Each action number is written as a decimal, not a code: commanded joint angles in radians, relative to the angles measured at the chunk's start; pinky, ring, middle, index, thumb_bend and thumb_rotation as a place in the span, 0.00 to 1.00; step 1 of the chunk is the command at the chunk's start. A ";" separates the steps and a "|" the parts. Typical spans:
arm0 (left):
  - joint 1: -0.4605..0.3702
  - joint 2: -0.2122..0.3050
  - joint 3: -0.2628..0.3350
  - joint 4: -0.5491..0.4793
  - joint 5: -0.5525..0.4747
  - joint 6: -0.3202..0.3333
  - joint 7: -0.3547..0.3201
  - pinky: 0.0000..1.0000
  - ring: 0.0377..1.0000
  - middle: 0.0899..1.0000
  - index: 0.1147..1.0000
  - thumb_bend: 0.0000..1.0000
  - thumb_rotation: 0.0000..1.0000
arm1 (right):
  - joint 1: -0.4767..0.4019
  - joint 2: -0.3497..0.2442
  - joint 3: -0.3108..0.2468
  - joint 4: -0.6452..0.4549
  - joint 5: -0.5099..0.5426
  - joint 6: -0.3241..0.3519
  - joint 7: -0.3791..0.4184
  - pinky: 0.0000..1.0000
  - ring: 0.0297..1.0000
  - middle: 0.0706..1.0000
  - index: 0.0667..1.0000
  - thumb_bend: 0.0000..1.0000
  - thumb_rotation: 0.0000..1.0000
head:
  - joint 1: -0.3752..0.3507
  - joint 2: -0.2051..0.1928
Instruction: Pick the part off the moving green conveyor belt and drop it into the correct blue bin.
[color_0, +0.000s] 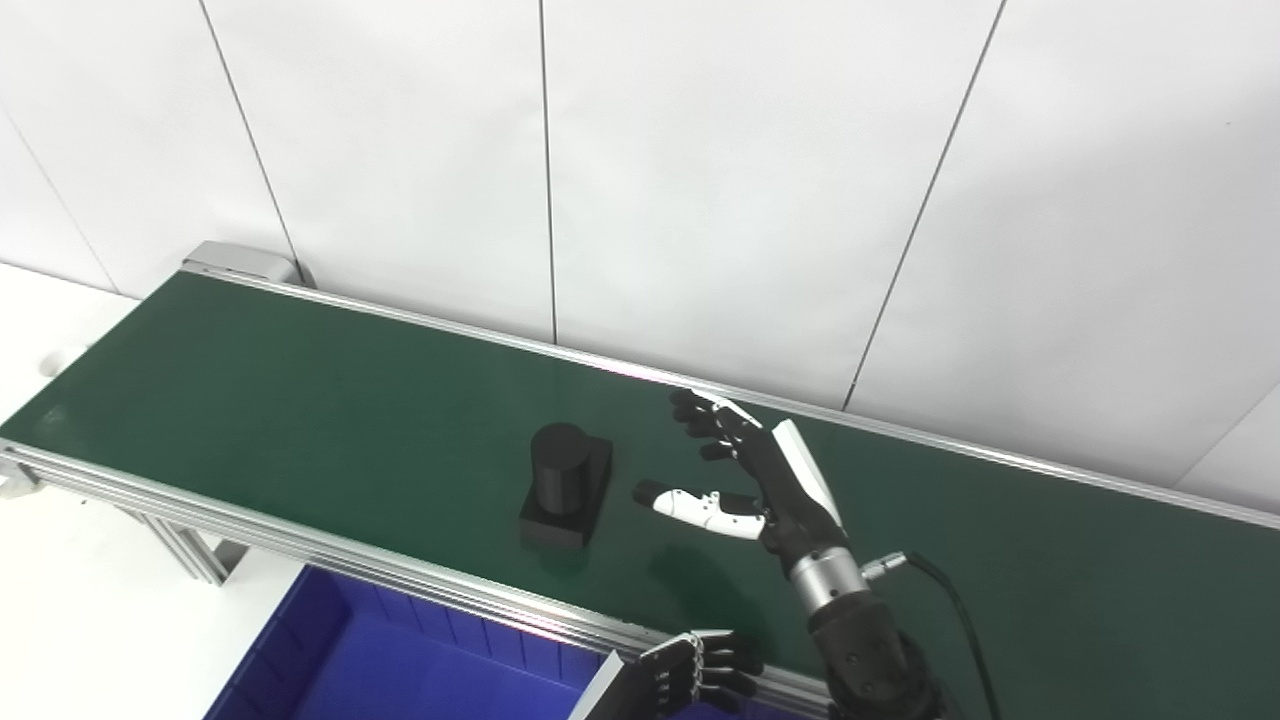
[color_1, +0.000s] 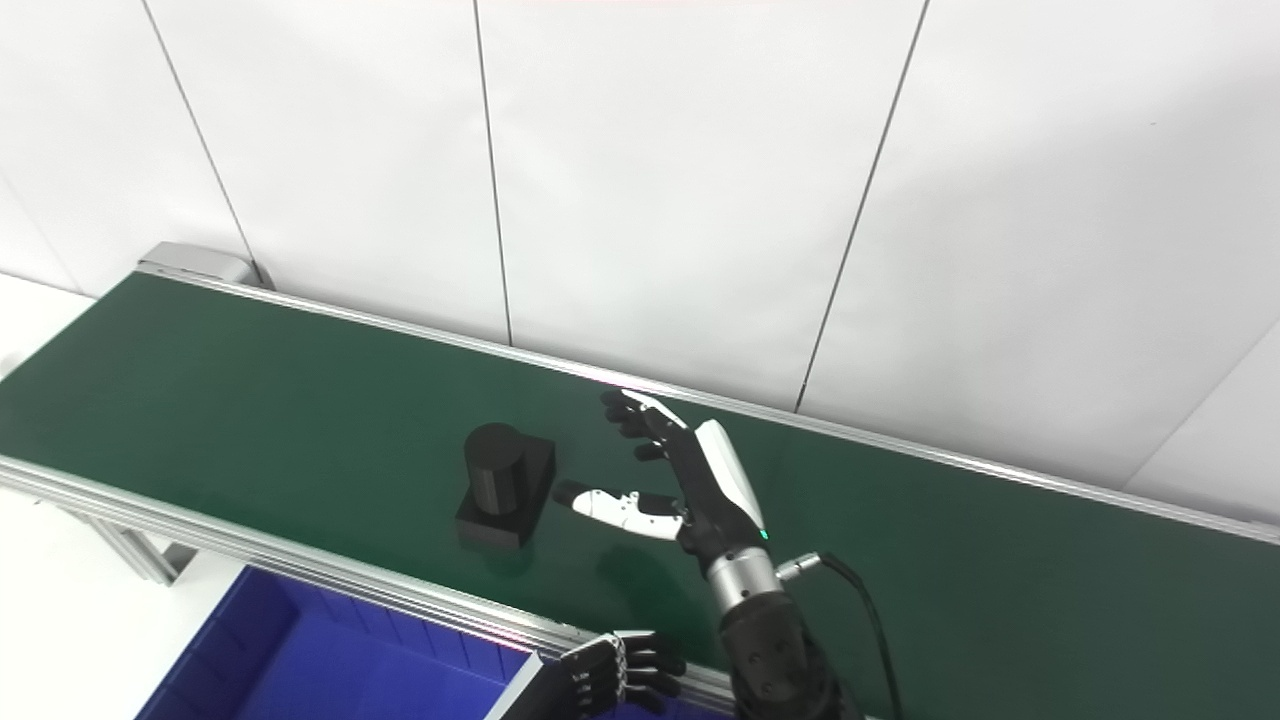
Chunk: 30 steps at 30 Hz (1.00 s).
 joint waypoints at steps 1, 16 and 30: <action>-0.001 -0.015 -0.007 -0.029 0.010 -0.026 0.004 0.64 0.68 0.71 0.72 0.86 0.56 | -0.050 0.029 0.001 0.001 -0.001 -0.069 -0.024 0.77 0.82 0.81 0.82 0.73 0.39 | 0.002 0.002; -0.002 -0.027 -0.017 -0.021 0.020 -0.038 0.011 0.65 0.67 0.70 0.72 0.86 0.56 | -0.121 0.058 0.022 0.208 -0.035 -0.130 -0.083 0.75 0.80 0.78 0.81 0.75 0.39 | 0.017 0.004; 0.004 -0.035 -0.021 -0.023 0.039 -0.048 0.018 0.65 0.68 0.71 0.72 0.86 0.57 | -0.152 0.074 0.039 0.328 -0.062 -0.165 -0.114 0.76 0.81 0.79 0.81 0.76 0.40 | 0.026 0.011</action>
